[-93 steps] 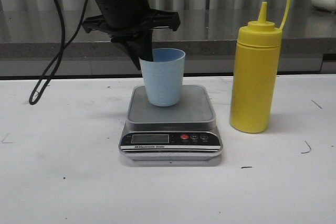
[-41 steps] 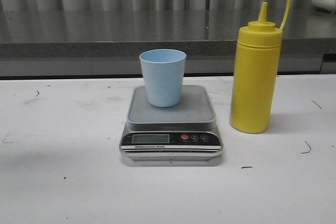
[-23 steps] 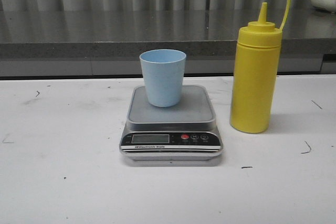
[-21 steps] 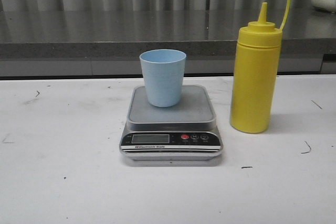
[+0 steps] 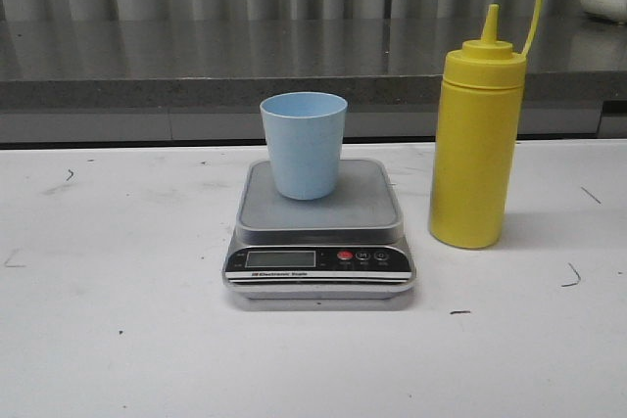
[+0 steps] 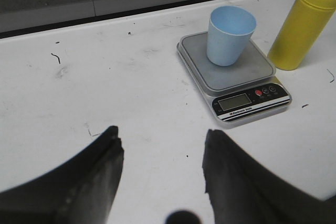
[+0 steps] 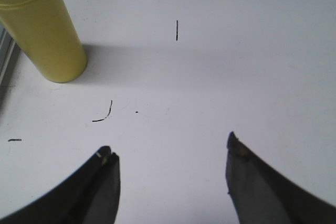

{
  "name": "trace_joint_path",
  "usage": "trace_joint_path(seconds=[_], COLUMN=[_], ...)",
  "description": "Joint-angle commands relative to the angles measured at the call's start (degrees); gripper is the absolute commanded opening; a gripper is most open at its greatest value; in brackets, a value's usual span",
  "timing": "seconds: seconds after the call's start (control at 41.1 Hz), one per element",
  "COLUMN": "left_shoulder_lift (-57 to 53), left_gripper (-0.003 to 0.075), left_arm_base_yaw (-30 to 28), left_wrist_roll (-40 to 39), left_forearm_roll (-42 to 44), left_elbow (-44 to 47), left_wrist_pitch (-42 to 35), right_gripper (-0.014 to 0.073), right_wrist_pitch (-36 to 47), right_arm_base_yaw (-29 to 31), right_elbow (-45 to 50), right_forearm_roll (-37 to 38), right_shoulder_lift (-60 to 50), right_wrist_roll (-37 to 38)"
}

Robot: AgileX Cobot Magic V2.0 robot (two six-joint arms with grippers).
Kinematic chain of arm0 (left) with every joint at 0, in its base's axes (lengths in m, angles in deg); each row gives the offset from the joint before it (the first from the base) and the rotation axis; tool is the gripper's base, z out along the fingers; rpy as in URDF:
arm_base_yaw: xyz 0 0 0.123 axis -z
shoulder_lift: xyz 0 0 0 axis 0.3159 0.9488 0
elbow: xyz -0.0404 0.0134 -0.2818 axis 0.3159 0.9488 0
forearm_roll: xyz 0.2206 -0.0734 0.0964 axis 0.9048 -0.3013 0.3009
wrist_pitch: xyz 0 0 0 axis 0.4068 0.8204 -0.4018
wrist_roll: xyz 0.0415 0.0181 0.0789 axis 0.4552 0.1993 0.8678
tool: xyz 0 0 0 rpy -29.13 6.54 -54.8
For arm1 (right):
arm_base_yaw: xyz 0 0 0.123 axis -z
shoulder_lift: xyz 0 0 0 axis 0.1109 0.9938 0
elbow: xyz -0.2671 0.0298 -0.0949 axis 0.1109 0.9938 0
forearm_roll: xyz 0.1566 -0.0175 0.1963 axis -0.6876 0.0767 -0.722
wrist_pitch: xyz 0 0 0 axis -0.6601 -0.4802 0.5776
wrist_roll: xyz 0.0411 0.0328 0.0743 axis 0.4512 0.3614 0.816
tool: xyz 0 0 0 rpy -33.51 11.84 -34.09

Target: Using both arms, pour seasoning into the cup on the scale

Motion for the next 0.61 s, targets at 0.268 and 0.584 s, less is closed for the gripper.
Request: trace_joint_path(seconds=[0.268,0.584], left_shoulder_lift=[0.2,0.2], left_gripper=[0.0355,0.0355], left_arm_base_yaw=[0.0,0.0], left_wrist_roll=[0.1,0.1], left_forearm_roll=[-1.0,-1.0], left_elbow=[-1.4,-1.4], left_wrist_pitch=[-4.7,-4.7], right_gripper=[0.0468,0.0664], right_wrist_pitch=[5.4,5.4], right_arm_base_yaw=[0.0,-4.8], right_elbow=[-1.6,-1.6], right_forearm_roll=[-0.1,-0.2], right_shoulder_lift=[0.1,0.1], right_wrist_roll=[-0.7,-3.7])
